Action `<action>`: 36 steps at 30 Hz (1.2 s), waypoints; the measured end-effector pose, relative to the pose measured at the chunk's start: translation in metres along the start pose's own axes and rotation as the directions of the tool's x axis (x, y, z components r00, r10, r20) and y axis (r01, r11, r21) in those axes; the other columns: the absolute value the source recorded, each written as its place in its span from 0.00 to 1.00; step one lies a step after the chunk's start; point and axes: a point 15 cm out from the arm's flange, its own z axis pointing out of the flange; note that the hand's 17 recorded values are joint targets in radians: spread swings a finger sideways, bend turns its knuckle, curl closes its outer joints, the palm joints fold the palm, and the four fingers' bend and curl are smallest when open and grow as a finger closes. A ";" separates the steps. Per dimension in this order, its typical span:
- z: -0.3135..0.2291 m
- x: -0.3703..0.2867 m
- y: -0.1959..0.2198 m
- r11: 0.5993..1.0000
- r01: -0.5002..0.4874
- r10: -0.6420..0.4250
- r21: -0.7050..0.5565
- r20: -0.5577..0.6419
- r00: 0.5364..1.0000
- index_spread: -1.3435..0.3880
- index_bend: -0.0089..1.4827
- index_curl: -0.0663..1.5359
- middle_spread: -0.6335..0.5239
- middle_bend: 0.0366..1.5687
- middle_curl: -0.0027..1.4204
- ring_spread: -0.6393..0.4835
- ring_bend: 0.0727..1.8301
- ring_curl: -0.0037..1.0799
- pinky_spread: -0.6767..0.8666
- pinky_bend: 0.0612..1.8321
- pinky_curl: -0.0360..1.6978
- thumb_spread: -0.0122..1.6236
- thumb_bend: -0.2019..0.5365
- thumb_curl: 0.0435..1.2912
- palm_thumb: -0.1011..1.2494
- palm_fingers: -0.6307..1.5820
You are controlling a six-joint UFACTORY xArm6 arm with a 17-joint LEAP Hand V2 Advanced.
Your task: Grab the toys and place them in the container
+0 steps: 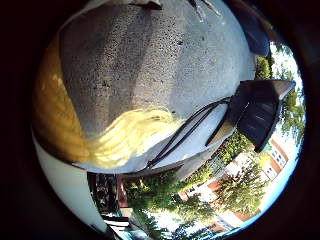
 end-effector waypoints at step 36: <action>-0.334 -0.380 0.110 0.930 0.367 -0.363 0.027 -0.093 0.927 0.13 0.52 0.03 0.37 0.75 0.76 0.46 0.75 0.81 0.54 0.80 0.54 0.73 0.25 0.51 0.83 0.68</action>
